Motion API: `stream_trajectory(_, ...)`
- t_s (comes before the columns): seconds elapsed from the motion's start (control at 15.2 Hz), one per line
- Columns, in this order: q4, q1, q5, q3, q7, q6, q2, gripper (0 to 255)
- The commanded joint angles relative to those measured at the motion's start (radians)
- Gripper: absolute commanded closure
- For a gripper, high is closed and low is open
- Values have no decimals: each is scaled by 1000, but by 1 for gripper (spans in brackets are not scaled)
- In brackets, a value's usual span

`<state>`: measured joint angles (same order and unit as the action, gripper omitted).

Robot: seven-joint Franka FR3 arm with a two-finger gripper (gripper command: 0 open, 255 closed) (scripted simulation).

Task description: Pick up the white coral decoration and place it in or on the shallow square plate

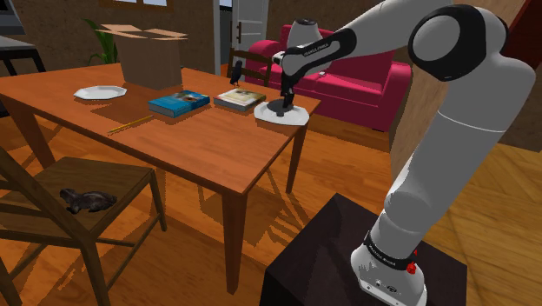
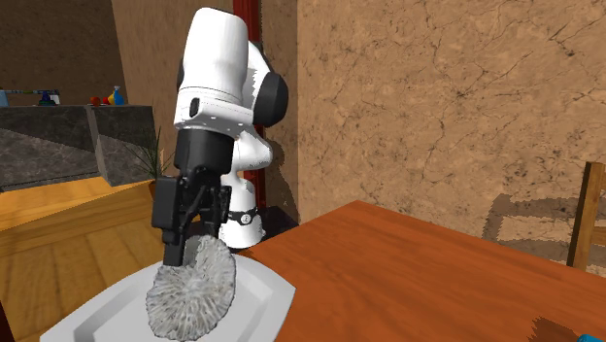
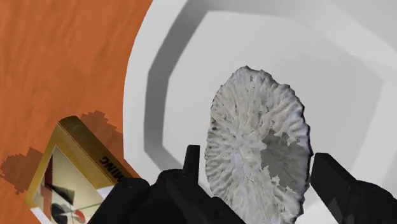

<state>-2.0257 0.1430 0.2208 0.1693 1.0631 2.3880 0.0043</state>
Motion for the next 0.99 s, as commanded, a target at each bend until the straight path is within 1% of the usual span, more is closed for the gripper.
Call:
stream_trajectory(0.0, 0, 0, 0, 0, 0, -1, 1, 0)
stream_trajectory(0.2, -3, 1, 0, 1, 1, 1, 0, 0)
stream_trajectory(0.46, 21, -10, 5, -11, -3, -107, -83, 0)
stream_trajectory(0.92, 21, -10, 5, -11, -3, -107, -83, 0)
